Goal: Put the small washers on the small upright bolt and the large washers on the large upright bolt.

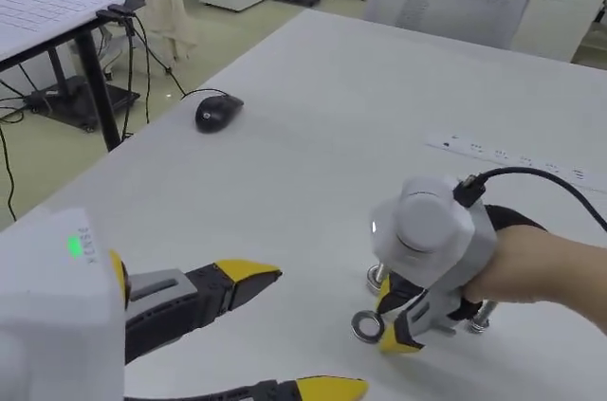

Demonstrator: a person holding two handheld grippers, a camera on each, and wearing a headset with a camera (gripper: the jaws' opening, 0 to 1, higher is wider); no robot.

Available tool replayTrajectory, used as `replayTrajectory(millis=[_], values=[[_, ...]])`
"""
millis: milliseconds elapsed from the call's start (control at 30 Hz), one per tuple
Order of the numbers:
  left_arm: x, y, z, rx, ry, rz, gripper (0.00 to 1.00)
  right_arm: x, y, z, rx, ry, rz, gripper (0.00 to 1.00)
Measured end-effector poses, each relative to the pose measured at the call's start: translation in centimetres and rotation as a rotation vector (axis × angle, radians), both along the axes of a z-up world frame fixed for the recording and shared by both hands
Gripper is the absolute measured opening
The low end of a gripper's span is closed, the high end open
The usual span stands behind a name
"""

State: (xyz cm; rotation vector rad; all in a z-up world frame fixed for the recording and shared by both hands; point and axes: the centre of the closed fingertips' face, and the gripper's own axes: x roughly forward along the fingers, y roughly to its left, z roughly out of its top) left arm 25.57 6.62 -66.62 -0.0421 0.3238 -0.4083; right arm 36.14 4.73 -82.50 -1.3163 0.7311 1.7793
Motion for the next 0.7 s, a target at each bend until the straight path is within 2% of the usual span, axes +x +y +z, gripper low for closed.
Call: replayTrajectory(millis=[333,700], values=[[-0.2,0.4,-0.1,-0.002,-0.001,0.014,0.54,-0.8,0.8,-0.1,0.000,-0.003,0.034,0.25],[-0.2,0.6,0.0,-0.006,-0.006,0.018,0.54,-1.2,1.2,-0.1,0.005,0.006,0.026,0.26]])
